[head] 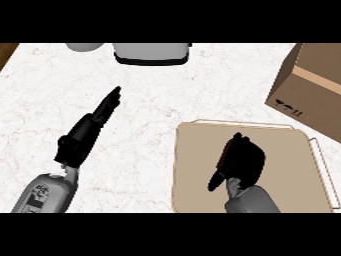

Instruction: Pick the sweet potato from the tray and place it in the cardboard box

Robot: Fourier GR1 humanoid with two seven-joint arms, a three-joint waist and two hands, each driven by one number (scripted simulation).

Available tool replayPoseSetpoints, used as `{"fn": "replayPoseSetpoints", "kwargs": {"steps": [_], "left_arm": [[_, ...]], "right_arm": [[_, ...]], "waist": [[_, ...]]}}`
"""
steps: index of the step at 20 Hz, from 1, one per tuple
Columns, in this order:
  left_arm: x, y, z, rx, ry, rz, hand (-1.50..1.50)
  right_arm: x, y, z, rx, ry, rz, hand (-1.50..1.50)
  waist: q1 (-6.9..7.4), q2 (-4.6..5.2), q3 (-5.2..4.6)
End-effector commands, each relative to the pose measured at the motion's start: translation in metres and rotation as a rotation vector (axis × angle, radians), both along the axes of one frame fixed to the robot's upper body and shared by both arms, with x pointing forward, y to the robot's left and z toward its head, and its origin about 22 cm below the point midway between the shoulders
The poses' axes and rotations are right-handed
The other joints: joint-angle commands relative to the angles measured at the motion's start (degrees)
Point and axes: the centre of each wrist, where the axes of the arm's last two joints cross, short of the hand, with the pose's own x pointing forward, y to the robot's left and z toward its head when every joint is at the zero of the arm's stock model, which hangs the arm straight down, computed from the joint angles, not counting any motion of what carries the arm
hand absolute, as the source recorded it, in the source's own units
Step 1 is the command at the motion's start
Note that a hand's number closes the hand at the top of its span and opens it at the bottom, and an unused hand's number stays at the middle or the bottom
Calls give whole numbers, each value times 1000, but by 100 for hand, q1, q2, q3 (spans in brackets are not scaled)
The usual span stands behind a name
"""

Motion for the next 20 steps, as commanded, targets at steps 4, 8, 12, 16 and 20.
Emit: {"fn": "replayPoseSetpoints", "kwargs": {"steps": [4,8,12,16,20], "left_arm": [[1,7,3,-1,-8,-11,0],[-7,9,-16,-5,8,24,0],[-21,3,-10,4,3,-5,0],[-8,7,9,6,-12,21,0],[-21,-9,6,2,-2,-4,0]], "right_arm": [[13,-23,-12,-83,79,16,150],[9,-110,1,101,-18,239,150],[21,-158,19,102,-110,299,150],[29,-164,27,8,-230,304,150],[25,-167,48,-78,-325,285,150]], "waist": [[-16,131,75],[-64,148,80],[-16,123,79],[-29,119,77],[-34,106,76]]}}
